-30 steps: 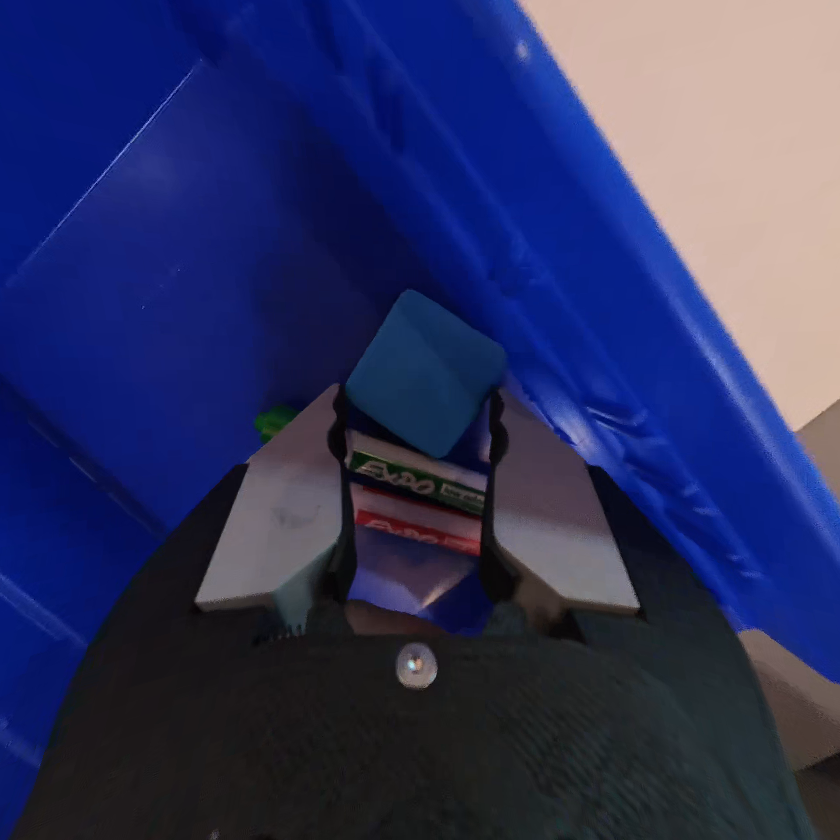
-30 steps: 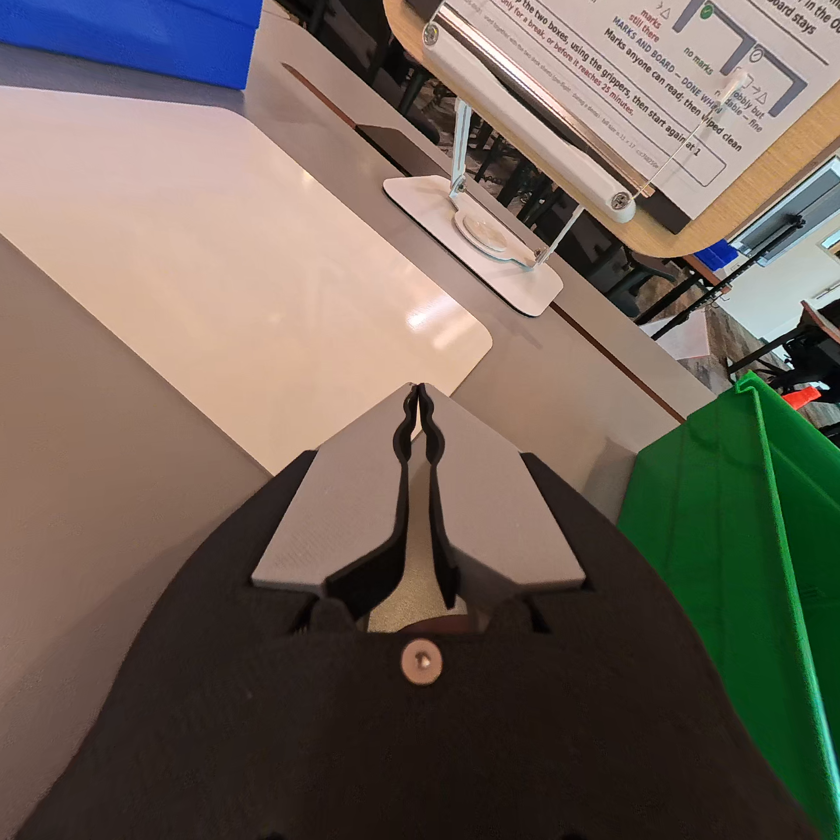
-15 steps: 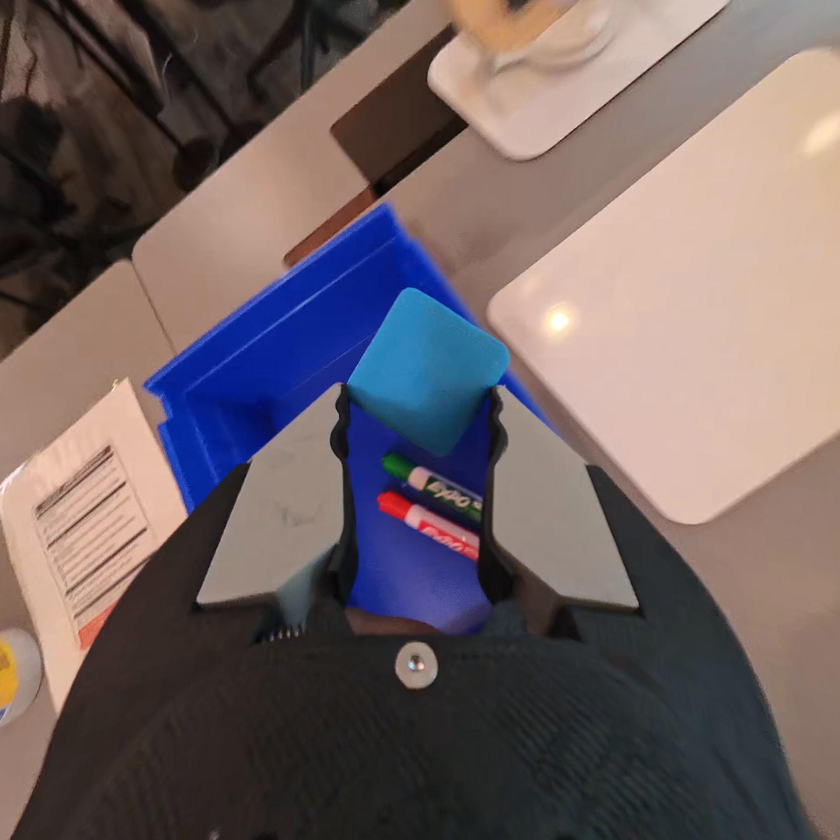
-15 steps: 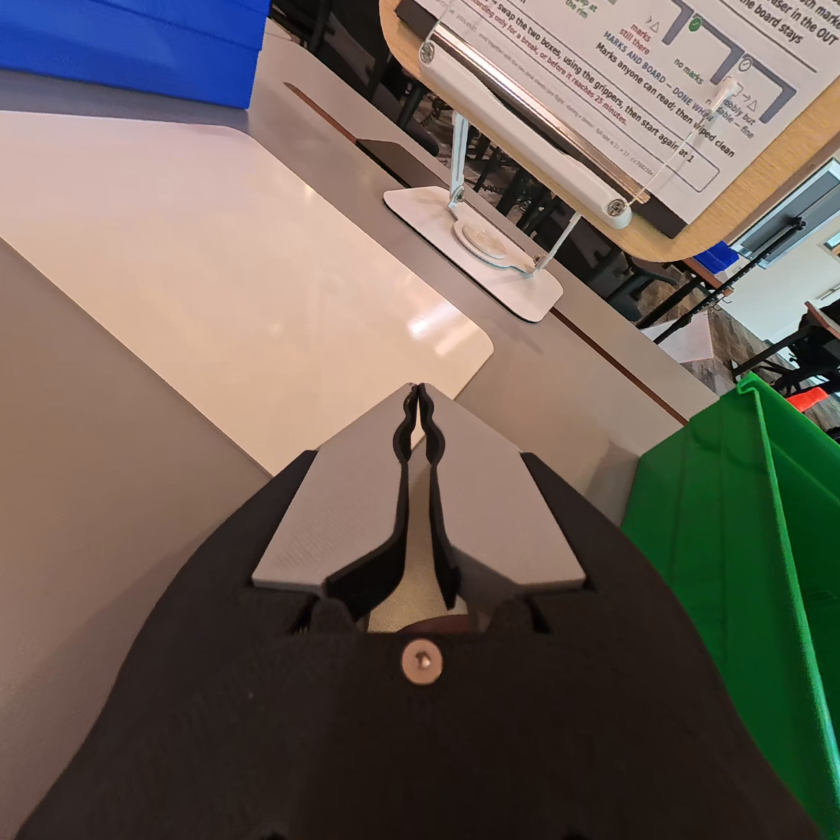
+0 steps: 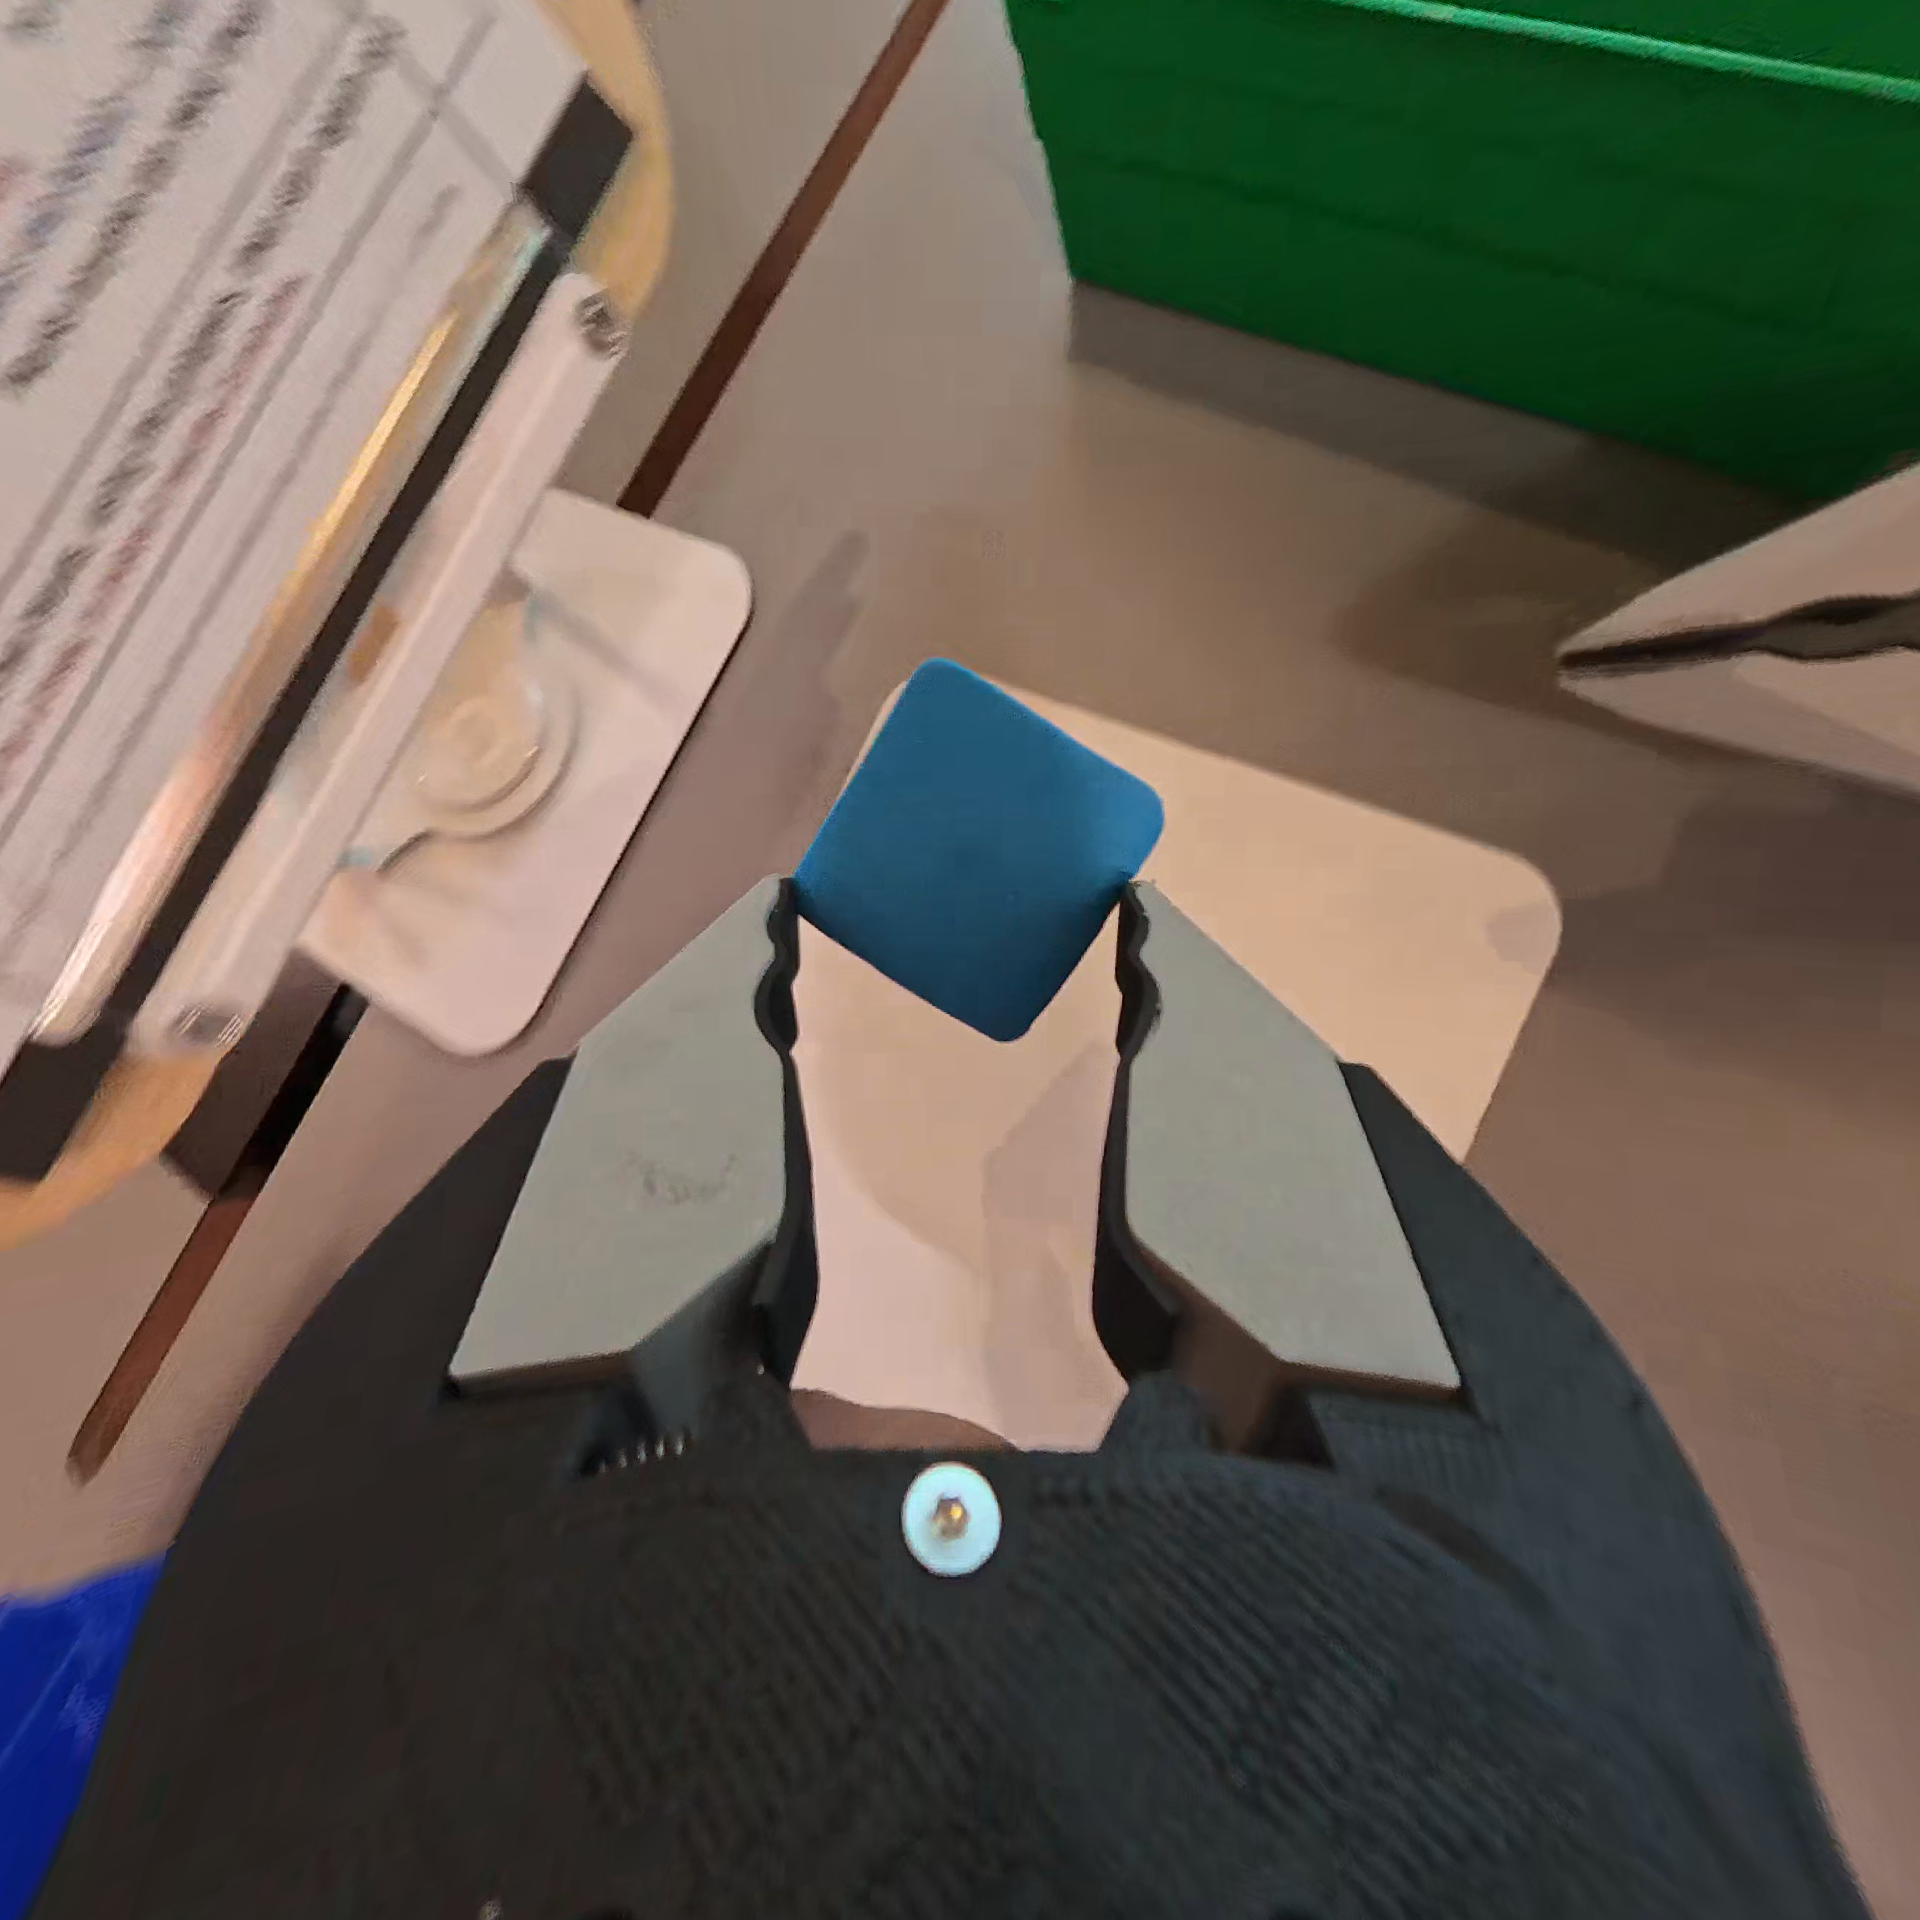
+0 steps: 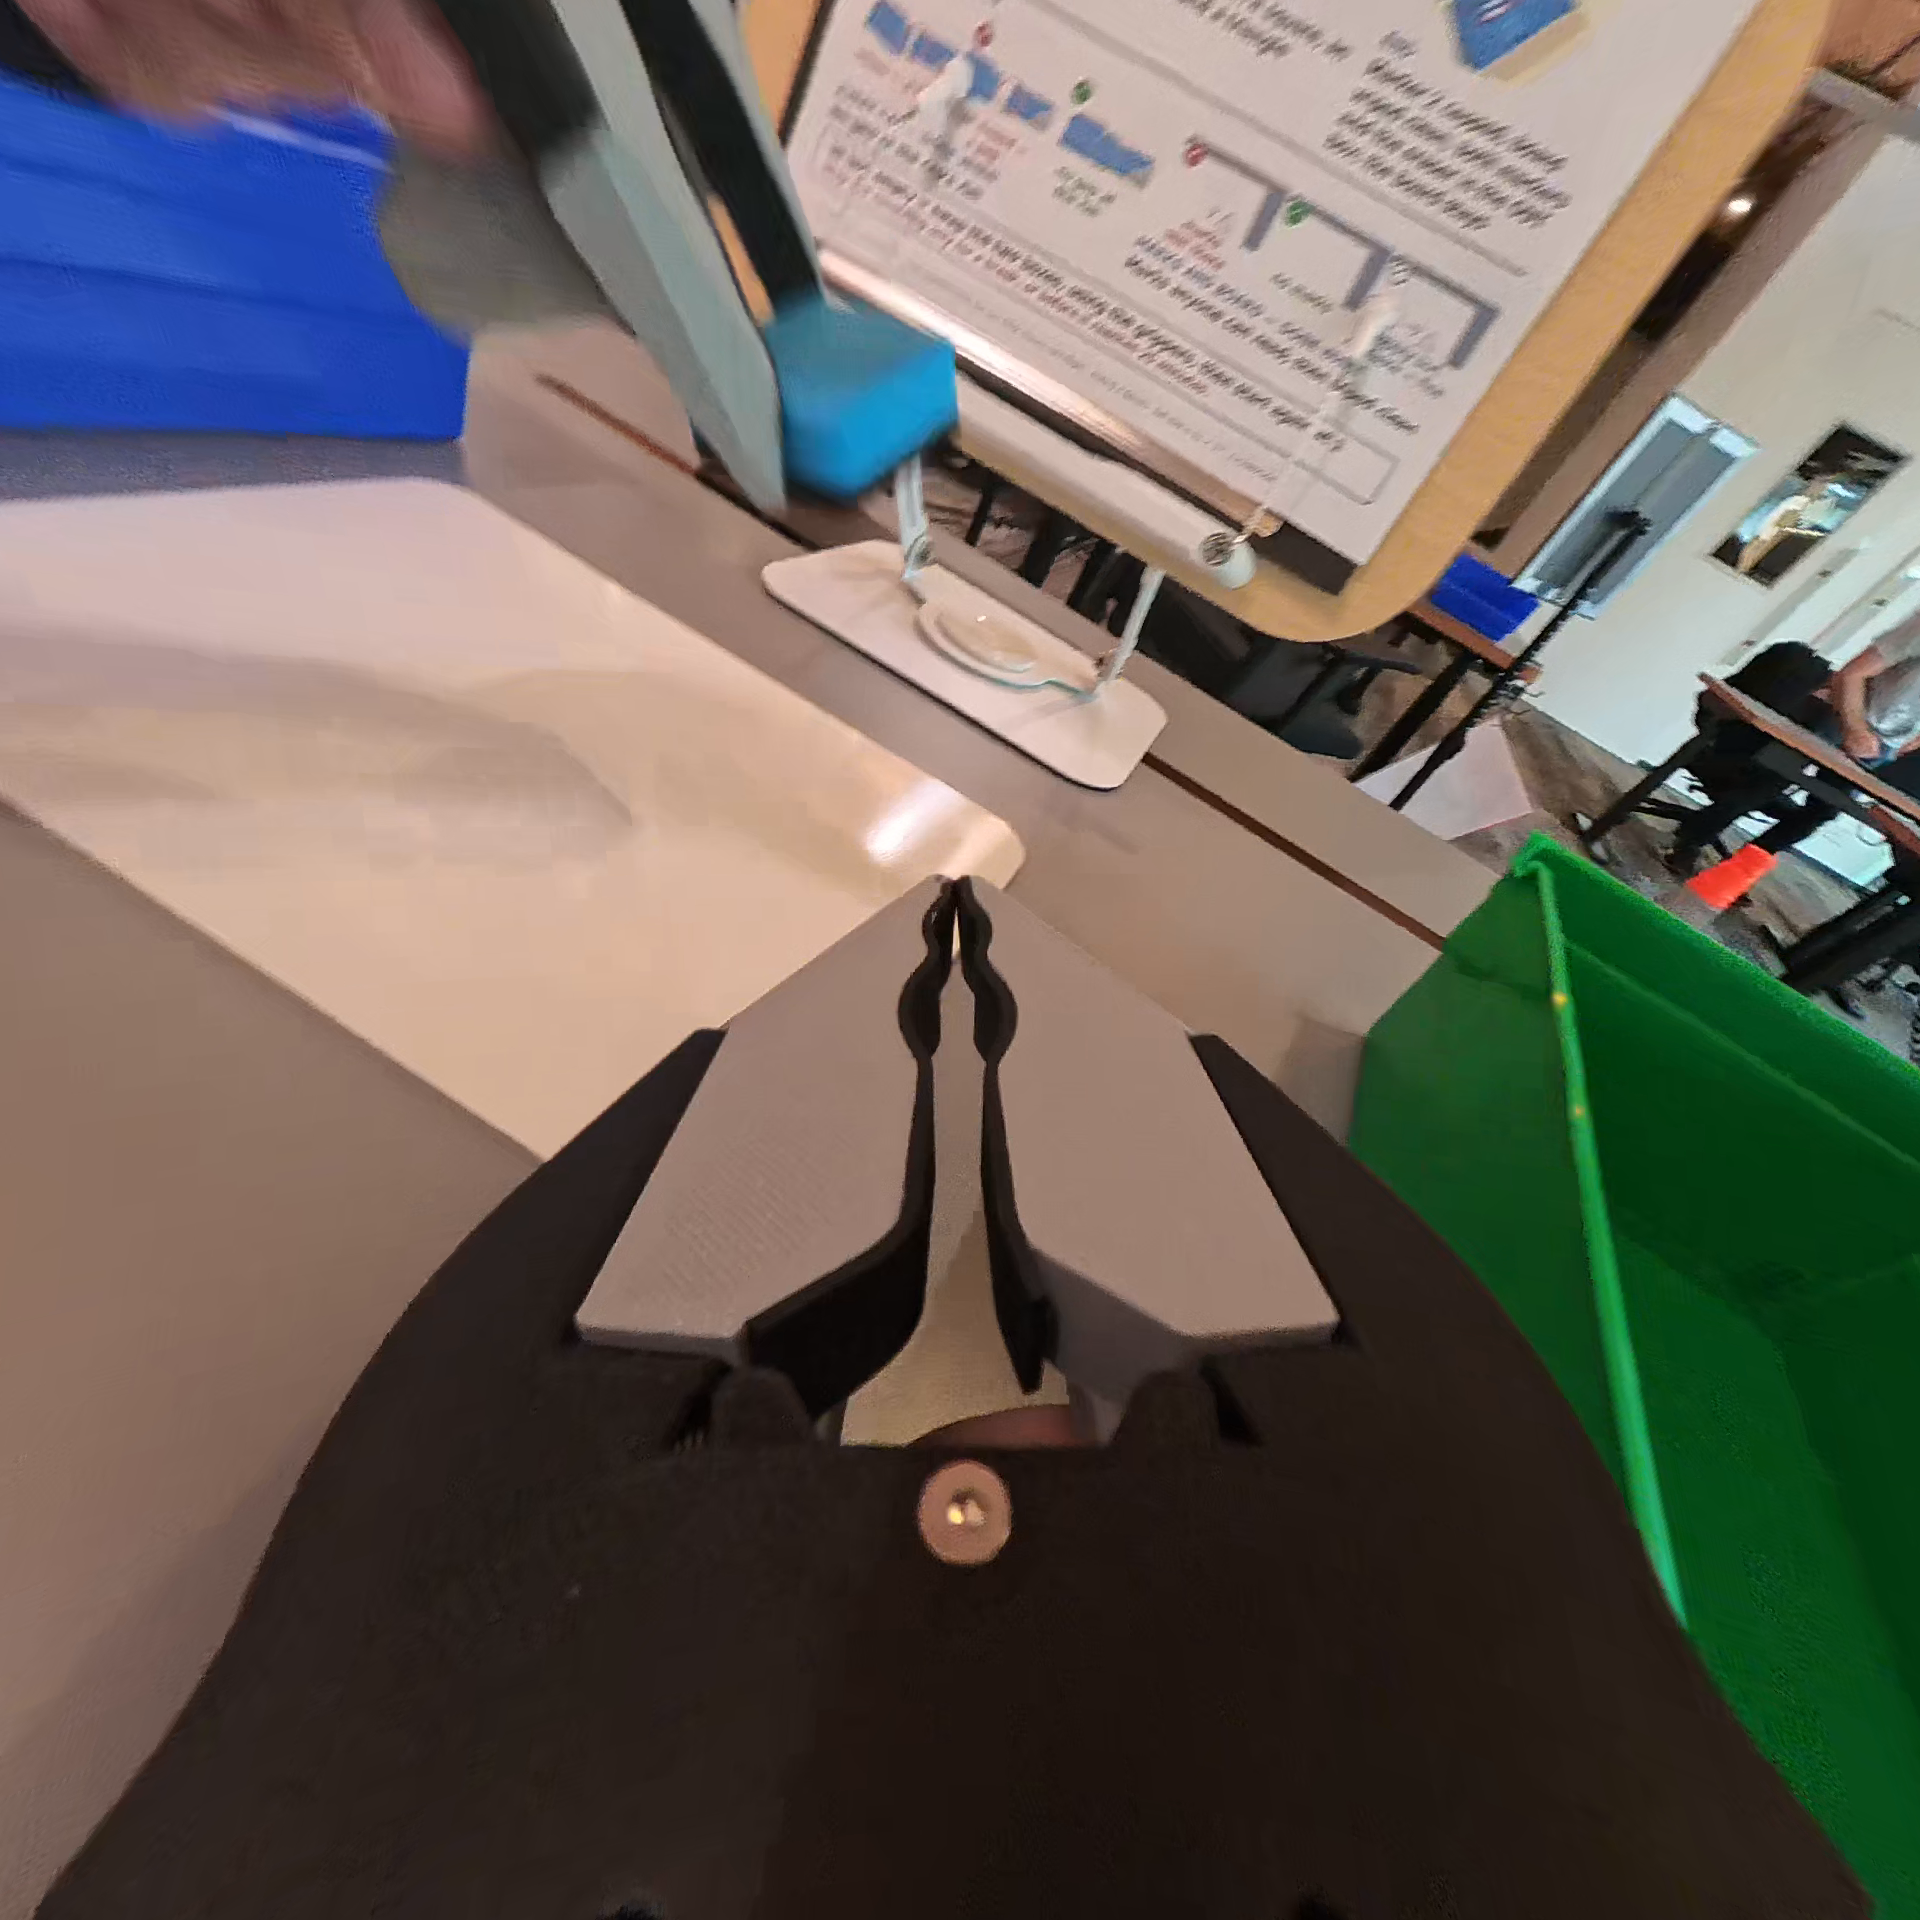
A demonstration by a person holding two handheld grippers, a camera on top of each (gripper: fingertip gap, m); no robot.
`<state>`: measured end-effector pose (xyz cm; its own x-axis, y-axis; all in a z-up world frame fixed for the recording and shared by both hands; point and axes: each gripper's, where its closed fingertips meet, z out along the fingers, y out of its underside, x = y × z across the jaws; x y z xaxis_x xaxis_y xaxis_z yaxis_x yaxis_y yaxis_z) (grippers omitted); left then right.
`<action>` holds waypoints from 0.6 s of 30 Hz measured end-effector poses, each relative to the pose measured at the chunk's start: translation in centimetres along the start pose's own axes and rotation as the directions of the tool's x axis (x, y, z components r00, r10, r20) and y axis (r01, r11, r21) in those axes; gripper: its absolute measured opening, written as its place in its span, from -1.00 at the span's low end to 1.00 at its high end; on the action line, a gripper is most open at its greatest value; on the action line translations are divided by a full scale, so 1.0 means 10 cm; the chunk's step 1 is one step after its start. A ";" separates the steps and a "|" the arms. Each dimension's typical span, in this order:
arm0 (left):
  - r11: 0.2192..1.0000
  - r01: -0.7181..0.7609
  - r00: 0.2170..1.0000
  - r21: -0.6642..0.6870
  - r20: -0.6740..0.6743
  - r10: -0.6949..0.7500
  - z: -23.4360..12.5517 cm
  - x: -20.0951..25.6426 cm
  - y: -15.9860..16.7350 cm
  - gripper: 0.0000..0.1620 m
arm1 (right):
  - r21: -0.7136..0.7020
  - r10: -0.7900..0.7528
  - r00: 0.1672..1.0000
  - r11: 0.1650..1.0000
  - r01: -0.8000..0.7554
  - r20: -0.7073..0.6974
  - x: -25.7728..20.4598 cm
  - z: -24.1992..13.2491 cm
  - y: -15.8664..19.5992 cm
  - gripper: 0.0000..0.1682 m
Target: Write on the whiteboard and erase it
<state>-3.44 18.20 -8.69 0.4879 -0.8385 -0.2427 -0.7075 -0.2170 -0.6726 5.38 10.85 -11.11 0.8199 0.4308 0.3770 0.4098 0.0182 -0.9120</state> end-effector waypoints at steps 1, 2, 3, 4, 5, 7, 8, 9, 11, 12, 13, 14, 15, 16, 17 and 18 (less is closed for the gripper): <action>1.000 -0.006 1.000 -0.004 -0.011 0.006 0.17 0.06 -0.09 -0.26 | 0.012 0.017 1.000 1.000 -0.017 -0.018 0.05 -0.02 -0.02 -1.00; 1.000 -0.010 1.000 -0.006 -0.019 0.010 0.33 0.12 -0.18 -0.26 | 0.022 0.033 0.999 0.999 -0.032 -0.040 0.11 -0.04 -0.04 -1.00; 1.000 -0.015 1.000 -0.010 -0.027 0.014 0.50 0.16 -0.27 -0.26 | 0.035 0.046 0.997 0.998 -0.044 -0.063 0.17 -0.07 -0.06 -1.00; 1.000 -0.021 0.999 -0.019 -0.036 0.021 0.66 0.20 -0.34 -0.26 | 0.053 0.057 0.995 0.997 -0.053 -0.080 0.21 -0.10 -0.08 -1.00; 0.999 -0.033 0.998 -0.040 -0.050 0.031 0.82 0.24 -0.39 -0.26 | 0.071 0.067 0.994 0.996 -0.061 -0.091 0.25 -0.12 -0.11 -1.00; 0.996 -0.055 0.998 -0.074 -0.048 0.051 1.09 0.24 -0.49 -0.26 | 0.094 0.087 0.991 0.992 -0.078 -0.097 0.29 -0.16 -0.14 -1.00; 0.994 -0.058 0.998 -0.089 -0.037 0.055 1.22 0.21 -0.54 -0.26 | 0.099 0.095 0.991 0.991 -0.085 -0.098 0.30 -0.17 -0.15 -1.00; 0.993 -0.055 0.998 -0.105 -0.034 0.052 1.33 0.19 -0.56 -0.26 | 0.104 0.100 0.990 0.991 -0.090 -0.097 0.31 -0.18 -0.16 -1.00; 0.990 -0.038 0.999 -0.139 -0.026 0.035 1.55 0.15 -0.59 -0.26 | 0.108 0.102 0.991 0.990 -0.093 -0.087 0.30 -0.18 -0.17 -1.00; 0.987 -0.035 0.999 -0.156 -0.019 0.032 1.64 0.13 -0.58 -0.26 | 0.109 0.099 0.992 0.990 -0.090 -0.083 0.29 -0.18 -0.17 -1.00; 0.985 -0.030 1.000 -0.171 -0.013 0.028 1.73 0.12 -0.56 -0.26 | 0.109 0.093 0.992 0.990 -0.084 -0.081 0.28 -0.18 -0.18 -1.00; 0.981 -0.022 1.000 -0.192 -0.008 0.021 1.81 0.10 -0.52 -0.26 | 0.110 0.085 0.993 0.991 -0.076 -0.082 0.28 -0.18 -0.18 -1.00; 0.975 -0.019 1.000 -0.222 -0.008 0.018 1.87 0.10 -0.46 -0.26 | 0.109 0.079 0.993 0.992 -0.070 -0.084 0.27 -0.18 -0.18 -1.00; 0.969 -0.028 1.000 -0.244 -0.008 0.027 1.91 0.10 -0.40 -0.25 | 0.107 0.076 0.994 0.992 -0.067 -0.082 0.27 -0.18 -0.18 -1.00; 0.972 -0.035 0.999 -0.231 -0.003 0.035 1.93 0.09 -0.40 -0.25 | 0.106 0.079 0.994 0.992 -0.070 -0.080 0.27 -0.17 -0.18 -1.00; 0.979 -0.024 1.000 -0.204 -0.001 0.025 1.92 0.09 -0.42 -0.25 | 0.106 0.084 0.994 0.992 -0.075 -0.077 0.27 -0.17 -0.17 -1.00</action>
<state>9.80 27.98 -19.50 0.4696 -0.8442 -0.2583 -0.8087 -0.2940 -0.5095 7.57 10.43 -8.22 0.8796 0.3600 0.3108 0.3024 0.0811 -0.9497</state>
